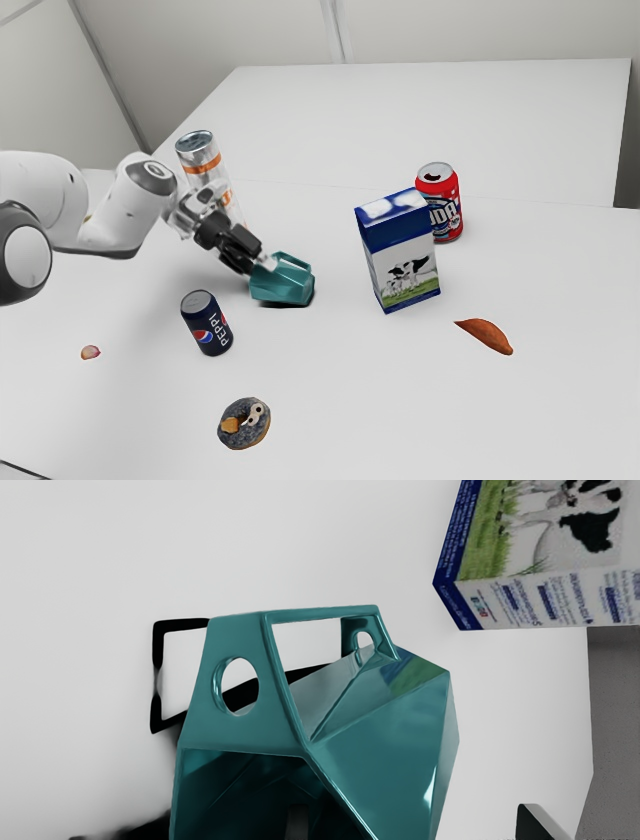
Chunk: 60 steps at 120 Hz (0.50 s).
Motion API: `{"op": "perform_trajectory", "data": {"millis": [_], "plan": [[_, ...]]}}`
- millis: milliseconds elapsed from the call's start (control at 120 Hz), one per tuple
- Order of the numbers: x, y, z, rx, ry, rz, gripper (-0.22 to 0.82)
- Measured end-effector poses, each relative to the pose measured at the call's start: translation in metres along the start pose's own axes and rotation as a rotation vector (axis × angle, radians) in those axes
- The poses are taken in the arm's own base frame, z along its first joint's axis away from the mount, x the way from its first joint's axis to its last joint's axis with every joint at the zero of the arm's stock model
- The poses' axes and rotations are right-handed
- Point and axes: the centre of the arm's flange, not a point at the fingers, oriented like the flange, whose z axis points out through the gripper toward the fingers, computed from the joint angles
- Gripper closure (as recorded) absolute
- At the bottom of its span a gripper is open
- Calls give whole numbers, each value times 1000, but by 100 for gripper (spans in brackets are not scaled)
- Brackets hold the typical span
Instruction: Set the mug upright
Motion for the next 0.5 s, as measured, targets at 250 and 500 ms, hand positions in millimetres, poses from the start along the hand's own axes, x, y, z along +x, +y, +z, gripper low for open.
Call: {"op": "perform_trajectory", "data": {"millis": [250, 500], "plan": [[3, 6, 2, -32, 7, 61, 55], [6, 18, 3, -41, 2, 117, 72]]}}
